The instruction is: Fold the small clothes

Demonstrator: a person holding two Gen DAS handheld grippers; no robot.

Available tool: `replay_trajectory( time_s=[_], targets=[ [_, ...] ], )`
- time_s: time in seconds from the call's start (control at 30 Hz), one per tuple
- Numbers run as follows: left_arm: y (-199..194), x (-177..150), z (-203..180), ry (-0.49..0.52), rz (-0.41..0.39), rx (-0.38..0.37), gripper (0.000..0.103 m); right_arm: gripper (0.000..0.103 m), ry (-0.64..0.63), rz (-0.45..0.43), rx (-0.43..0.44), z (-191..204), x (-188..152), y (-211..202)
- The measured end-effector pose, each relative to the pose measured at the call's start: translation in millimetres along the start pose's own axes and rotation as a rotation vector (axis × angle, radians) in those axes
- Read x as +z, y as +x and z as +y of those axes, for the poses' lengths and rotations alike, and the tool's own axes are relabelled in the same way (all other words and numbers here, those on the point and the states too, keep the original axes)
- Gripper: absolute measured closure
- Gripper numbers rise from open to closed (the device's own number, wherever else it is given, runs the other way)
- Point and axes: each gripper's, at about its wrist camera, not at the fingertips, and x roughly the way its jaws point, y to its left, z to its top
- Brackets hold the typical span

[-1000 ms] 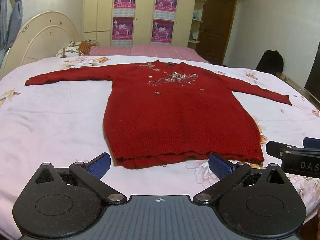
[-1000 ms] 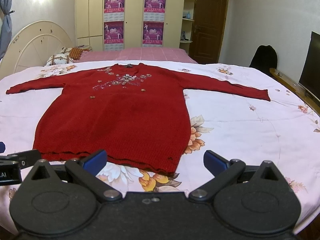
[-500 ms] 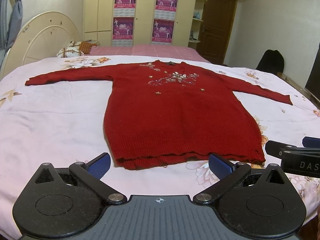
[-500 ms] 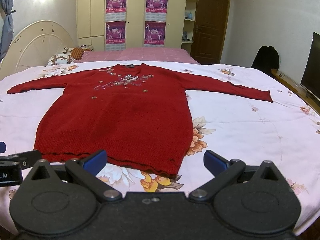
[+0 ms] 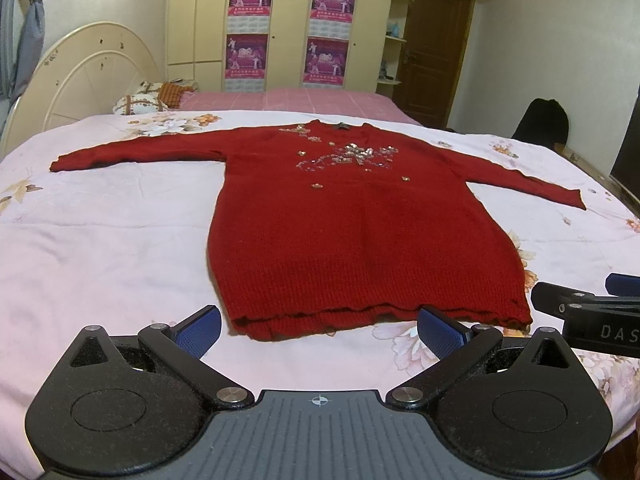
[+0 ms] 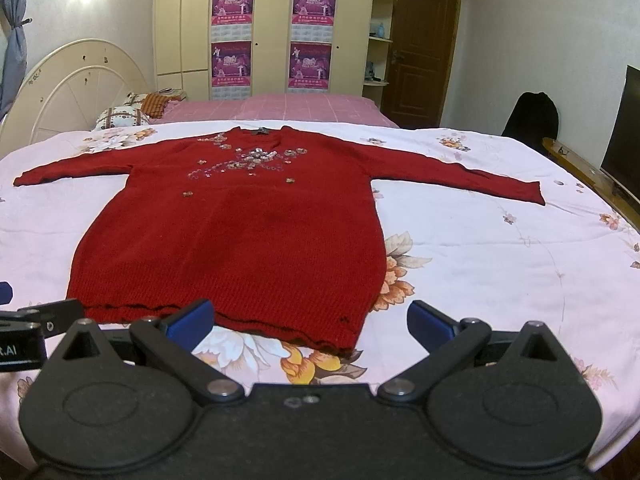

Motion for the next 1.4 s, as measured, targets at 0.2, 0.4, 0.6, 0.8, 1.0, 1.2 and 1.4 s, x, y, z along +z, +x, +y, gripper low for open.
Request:
replay_trajectory(
  time_s=[0.2,0.4,0.6,0.8,1.0,1.2,1.4],
  targets=[
    [2,0,0,0.003,0.001,-0.001,0.0,0.001,-0.005,-0.001,0.006,1,0,0],
    [3,0,1,0.005,0.005,0.002,0.0,0.001,-0.006,0.001,0.007,1,0,1],
    [4,0,3,0.006,0.005,0.002,0.0,0.001,-0.013,0.002,0.01,1,1,2],
    [5,0,5,0.001,0.009,0.004,0.0,0.001,-0.017,0.008,0.011,1,0,3],
    [10,3,7,-0.001,0.018,-0.001,0.0,0.001,-0.021,0.014,0.012,1,2,7],
    [35,28,34,-0.129,0.004,-0.058,0.0,0.001,0.057,0.031,0.014,-31,14,28],
    [91,76,83,-0.201,-0.023,0.03,0.0,0.001,0.226,-0.028,-0.073,-119,62,67]
  ],
)
